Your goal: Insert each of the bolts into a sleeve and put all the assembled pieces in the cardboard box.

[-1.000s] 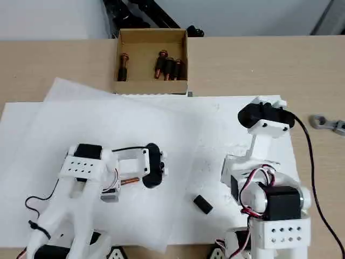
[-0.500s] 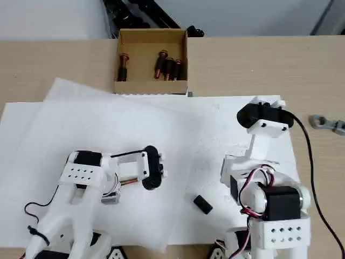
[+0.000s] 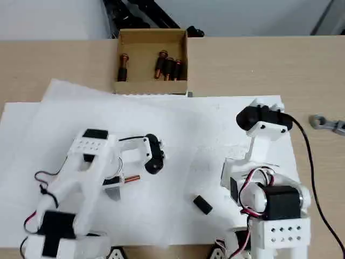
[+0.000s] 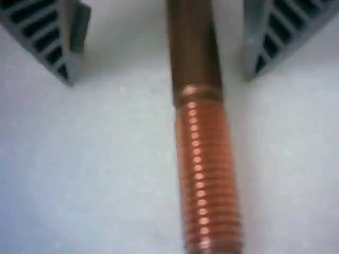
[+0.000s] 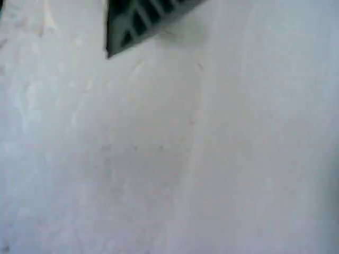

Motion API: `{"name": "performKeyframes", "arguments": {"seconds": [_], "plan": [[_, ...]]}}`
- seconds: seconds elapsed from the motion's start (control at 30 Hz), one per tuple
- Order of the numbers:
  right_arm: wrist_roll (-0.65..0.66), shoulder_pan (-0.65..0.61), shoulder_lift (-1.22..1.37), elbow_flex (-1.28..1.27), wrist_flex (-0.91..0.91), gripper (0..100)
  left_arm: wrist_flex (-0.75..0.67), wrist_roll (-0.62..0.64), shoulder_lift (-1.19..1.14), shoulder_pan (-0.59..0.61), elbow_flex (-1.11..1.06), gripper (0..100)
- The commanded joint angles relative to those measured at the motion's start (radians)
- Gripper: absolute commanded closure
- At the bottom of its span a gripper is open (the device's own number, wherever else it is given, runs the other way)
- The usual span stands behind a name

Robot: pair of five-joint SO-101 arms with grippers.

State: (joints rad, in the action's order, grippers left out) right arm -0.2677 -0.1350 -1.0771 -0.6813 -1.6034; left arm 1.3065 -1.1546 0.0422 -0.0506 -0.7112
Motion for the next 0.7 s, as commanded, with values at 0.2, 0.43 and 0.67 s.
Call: {"name": "performKeyframes", "arguments": {"seconds": [0.2, 0.43, 0.67], "plan": [[-0.012, -0.005, -0.010, 0.003, 0.001, 87.3, -0.015, 0.012, -0.066, -0.005, 0.061, 85], [-0.012, -0.005, -0.010, 0.003, 0.001, 87.3, -0.015, 0.012, -0.066, -0.006, 0.065, 100], [-0.012, -0.005, -0.010, 0.003, -0.002, 87.3, 0.052, 0.009, 0.109, -0.026, 0.065, 100]]}}
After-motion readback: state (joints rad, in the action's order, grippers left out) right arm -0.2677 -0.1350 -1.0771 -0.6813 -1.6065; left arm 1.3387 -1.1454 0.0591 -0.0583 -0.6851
